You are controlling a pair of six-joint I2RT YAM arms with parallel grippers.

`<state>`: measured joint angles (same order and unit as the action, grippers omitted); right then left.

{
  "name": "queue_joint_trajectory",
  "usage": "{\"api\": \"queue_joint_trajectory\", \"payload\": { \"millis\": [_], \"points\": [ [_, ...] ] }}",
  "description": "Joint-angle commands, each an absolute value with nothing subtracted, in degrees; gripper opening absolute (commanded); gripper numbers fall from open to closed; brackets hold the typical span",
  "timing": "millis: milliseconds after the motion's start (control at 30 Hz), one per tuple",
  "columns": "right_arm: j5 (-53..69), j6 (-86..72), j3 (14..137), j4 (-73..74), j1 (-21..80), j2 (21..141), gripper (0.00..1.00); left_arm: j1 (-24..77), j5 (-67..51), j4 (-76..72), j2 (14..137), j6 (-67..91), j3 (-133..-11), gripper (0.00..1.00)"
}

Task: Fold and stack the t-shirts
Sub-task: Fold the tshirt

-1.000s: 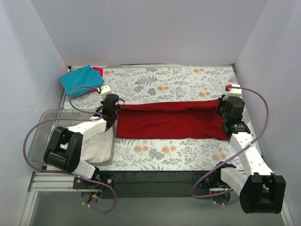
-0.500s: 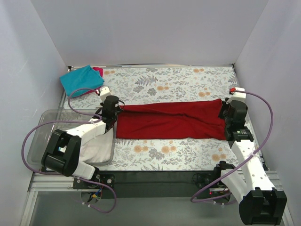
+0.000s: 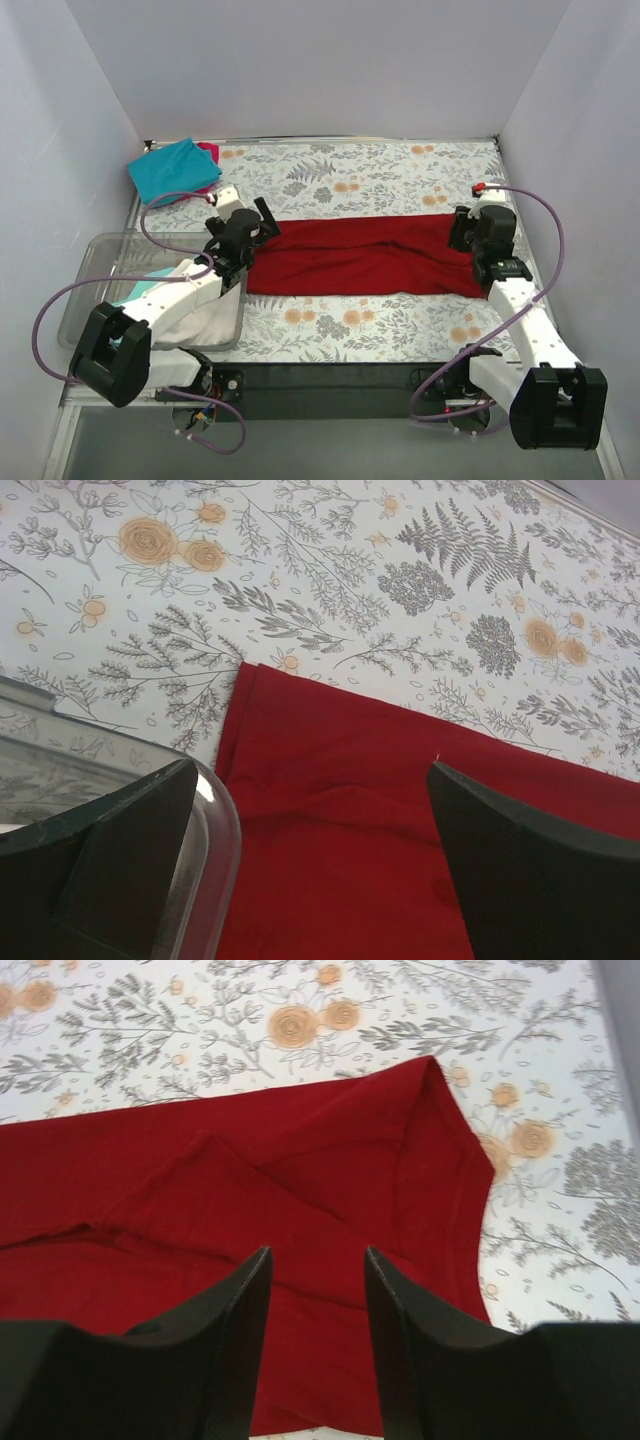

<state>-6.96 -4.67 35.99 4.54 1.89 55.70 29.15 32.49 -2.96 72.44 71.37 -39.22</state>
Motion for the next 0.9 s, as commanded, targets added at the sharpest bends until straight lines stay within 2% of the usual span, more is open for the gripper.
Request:
{"api": "queue_joint_trajectory", "payload": {
  "millis": [0, 167, 400, 567, 867],
  "points": [
    [-0.4, -5.3, 40.2, 0.5, 2.2, 58.4, 0.39, 30.1, 34.3, -2.0, 74.6, 70.5, -41.7, 0.91],
    [2.9, -5.9, 41.7, -4.1, 3.7, 64.8, 0.42, 32.9, 33.0, -4.3, 83.3, 68.8, -46.3, 0.92],
    [-2.0, -5.8, 47.9, -7.6, 9.8, 77.3, 0.42, 36.0, 30.3, -6.8, 95.2, 67.7, -53.4, 0.93],
    [-3.4, -6.9, 52.9, -7.9, 9.8, 86.0, 0.42, 36.3, 28.8, -7.6, 98.7, 67.1, -55.5, 0.93],
    [-2.6, -8.0, 54.8, -9.0, 10.1, 93.9, 0.42, 36.3, 29.1, -7.8, 100.7, 66.7, -54.7, 0.94]
  ]
}}
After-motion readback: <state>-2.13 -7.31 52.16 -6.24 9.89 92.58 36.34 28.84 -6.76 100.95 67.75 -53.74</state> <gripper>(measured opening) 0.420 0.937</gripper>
